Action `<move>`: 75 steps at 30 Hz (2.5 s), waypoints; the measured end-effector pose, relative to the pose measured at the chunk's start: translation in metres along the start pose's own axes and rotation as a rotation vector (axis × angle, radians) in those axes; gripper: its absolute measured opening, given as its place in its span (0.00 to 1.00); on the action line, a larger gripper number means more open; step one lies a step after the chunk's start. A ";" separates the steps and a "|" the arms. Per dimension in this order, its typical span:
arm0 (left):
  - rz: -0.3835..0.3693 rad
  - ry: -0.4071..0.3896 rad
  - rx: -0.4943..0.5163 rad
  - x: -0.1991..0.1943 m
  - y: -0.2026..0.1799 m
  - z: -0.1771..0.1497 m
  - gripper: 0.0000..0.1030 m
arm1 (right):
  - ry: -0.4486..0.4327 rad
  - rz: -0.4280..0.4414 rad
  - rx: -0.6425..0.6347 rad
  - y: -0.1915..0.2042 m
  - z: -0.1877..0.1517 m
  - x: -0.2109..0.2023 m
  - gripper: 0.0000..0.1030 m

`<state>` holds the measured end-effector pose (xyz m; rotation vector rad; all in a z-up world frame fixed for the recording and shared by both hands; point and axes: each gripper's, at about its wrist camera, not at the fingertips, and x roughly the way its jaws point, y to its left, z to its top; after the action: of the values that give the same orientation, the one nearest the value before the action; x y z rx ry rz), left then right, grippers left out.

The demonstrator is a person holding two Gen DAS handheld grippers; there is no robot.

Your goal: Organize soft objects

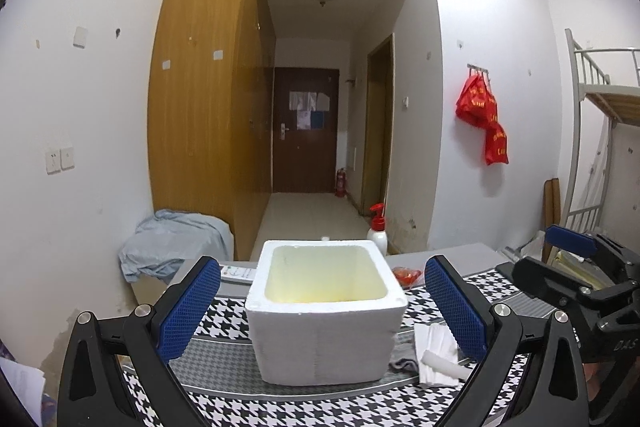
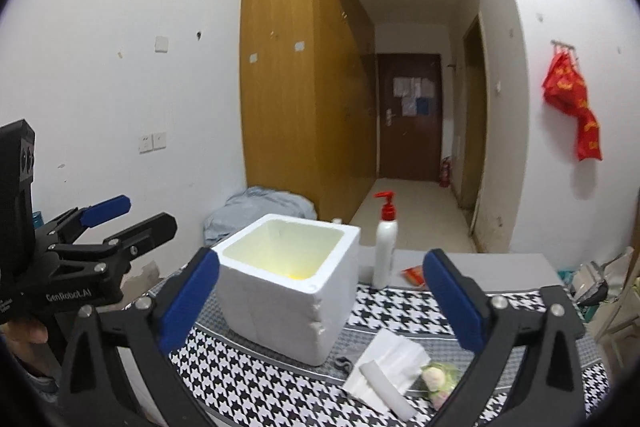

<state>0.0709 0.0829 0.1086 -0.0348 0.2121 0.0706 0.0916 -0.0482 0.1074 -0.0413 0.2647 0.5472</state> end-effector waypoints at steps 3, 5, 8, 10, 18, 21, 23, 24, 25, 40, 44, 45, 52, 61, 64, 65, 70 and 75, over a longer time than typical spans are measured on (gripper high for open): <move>-0.003 -0.019 -0.004 -0.009 -0.006 -0.003 0.99 | -0.012 -0.027 0.008 -0.004 -0.006 -0.011 1.00; -0.006 -0.027 -0.004 -0.015 -0.010 -0.007 0.99 | -0.017 -0.035 0.011 -0.006 -0.011 -0.018 1.00; -0.003 -0.033 0.014 -0.021 -0.017 -0.011 0.99 | -0.028 -0.045 0.002 -0.007 -0.020 -0.028 1.00; -0.014 -0.039 0.015 -0.026 -0.020 -0.014 0.99 | -0.040 -0.039 0.005 -0.008 -0.026 -0.035 1.00; -0.015 -0.080 -0.010 -0.038 -0.026 -0.040 0.99 | -0.080 -0.080 0.019 -0.014 -0.054 -0.058 1.00; -0.020 -0.074 -0.009 -0.039 -0.030 -0.051 0.99 | -0.100 -0.104 0.018 -0.015 -0.065 -0.066 1.00; -0.023 -0.073 -0.011 -0.040 -0.031 -0.056 0.99 | -0.104 -0.111 0.017 -0.015 -0.071 -0.070 1.00; -0.024 -0.076 -0.013 -0.041 -0.030 -0.061 0.99 | -0.102 -0.117 0.016 -0.016 -0.075 -0.071 1.00; -0.024 -0.080 -0.010 -0.042 -0.031 -0.064 0.99 | -0.099 -0.126 0.016 -0.016 -0.078 -0.071 1.00; -0.031 -0.109 -0.018 -0.040 -0.039 -0.107 0.99 | -0.054 -0.166 0.071 -0.032 -0.123 -0.067 1.00; -0.035 -0.086 -0.009 -0.035 -0.042 -0.113 0.99 | -0.027 -0.179 0.077 -0.035 -0.131 -0.065 1.00; -0.038 -0.080 -0.006 -0.034 -0.044 -0.115 0.99 | -0.023 -0.180 0.077 -0.036 -0.132 -0.064 1.00; -0.051 -0.040 0.017 -0.022 -0.052 -0.121 0.99 | 0.005 -0.183 0.082 -0.042 -0.137 -0.055 1.00; -0.087 0.031 0.040 0.006 -0.066 -0.125 0.99 | 0.055 -0.204 0.104 -0.060 -0.139 -0.040 1.00; -0.113 0.079 0.050 0.019 -0.072 -0.126 0.99 | 0.088 -0.220 0.113 -0.068 -0.139 -0.031 1.00; -0.119 0.096 0.050 0.025 -0.073 -0.125 0.99 | 0.101 -0.225 0.113 -0.071 -0.139 -0.028 1.00; -0.134 0.159 0.048 0.045 -0.077 -0.126 0.99 | 0.137 -0.240 0.133 -0.085 -0.140 -0.016 1.00; -0.164 0.230 0.062 0.066 -0.083 -0.129 0.99 | 0.183 -0.246 0.140 -0.093 -0.143 -0.003 1.00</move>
<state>0.1143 -0.0011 -0.0287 0.0014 0.4404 -0.1042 0.1040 -0.1450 -0.0326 0.0125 0.4689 0.2791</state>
